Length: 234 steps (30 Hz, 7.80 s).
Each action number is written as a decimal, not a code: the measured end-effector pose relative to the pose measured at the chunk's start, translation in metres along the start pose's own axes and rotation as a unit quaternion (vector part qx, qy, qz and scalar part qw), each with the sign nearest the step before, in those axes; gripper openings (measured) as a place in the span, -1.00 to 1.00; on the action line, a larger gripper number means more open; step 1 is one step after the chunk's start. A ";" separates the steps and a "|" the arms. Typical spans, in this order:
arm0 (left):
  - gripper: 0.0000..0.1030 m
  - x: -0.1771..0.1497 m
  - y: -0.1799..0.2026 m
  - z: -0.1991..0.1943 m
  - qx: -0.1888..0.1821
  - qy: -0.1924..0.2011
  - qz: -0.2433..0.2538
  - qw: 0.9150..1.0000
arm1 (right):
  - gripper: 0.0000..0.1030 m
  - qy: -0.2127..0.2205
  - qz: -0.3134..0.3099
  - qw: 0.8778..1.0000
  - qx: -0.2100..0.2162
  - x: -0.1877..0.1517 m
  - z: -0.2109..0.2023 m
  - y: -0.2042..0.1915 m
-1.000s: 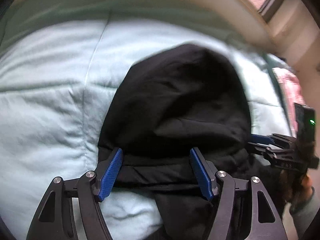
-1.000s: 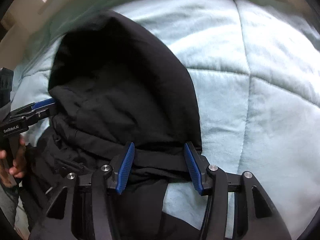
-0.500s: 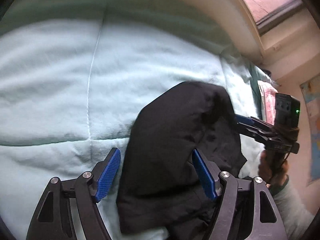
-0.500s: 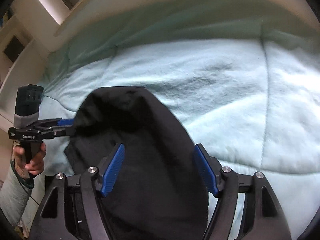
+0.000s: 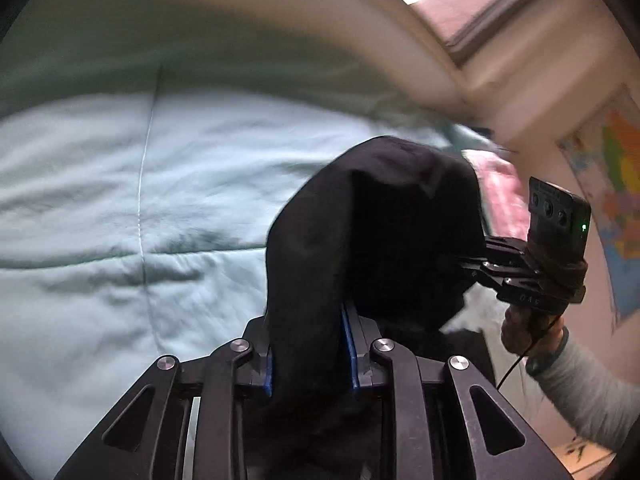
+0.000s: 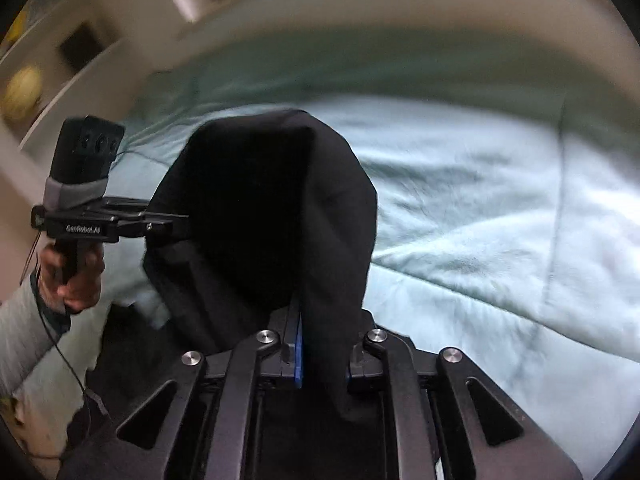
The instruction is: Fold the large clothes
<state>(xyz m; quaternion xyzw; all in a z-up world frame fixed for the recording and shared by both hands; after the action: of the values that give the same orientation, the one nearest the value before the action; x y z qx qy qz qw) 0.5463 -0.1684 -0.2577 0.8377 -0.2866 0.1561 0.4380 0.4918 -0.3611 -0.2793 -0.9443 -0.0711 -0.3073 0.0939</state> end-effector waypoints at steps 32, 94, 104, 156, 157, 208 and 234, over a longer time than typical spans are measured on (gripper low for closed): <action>-0.32 -0.315 0.173 -0.125 0.097 -0.044 -0.017 0.994 | -0.01 -0.037 0.120 0.990 -0.061 -0.282 -0.246 -0.095; 0.09 -0.582 0.122 -0.238 0.088 0.033 -0.351 0.932 | 0.33 -0.160 0.323 0.929 -0.085 -0.482 -0.262 -0.104; 0.09 -0.606 0.115 -0.243 0.160 0.017 -0.337 0.928 | 0.33 -0.177 0.299 0.932 -0.102 -0.508 -0.274 -0.125; -0.75 -0.589 0.185 -0.185 0.070 -0.038 -0.266 0.961 | -0.66 -0.182 0.365 0.912 -0.046 -0.600 -0.307 -0.134; -0.77 -0.581 0.187 -0.191 0.058 -0.025 -0.265 0.962 | -0.66 -0.172 0.355 0.917 -0.052 -0.589 -0.313 -0.133; -0.65 -0.211 -0.067 -0.055 0.080 0.078 -0.311 0.944 | -0.64 -0.163 0.289 0.924 -0.192 -0.233 -0.021 0.074; 0.37 -0.237 0.023 -0.199 0.098 0.088 -0.252 0.959 | 0.02 -0.120 0.205 0.951 -0.198 -0.241 -0.147 0.056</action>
<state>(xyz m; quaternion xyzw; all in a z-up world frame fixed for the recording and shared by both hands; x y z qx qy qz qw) 0.3435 0.0661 -0.2513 0.9045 -0.0096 0.1410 0.4024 0.2258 -0.4669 -0.3133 -0.9682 0.1756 -0.1732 -0.0427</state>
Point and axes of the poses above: each gripper's, at about its wrist camera, not at the fingertips, and z roughly the way its jaws point, y to its right, x to its top, the point moved 9 cm from there along z, roughly the way its jaws point, and after that the axes turned 14 degrees about -x, right-handed, at the moved point
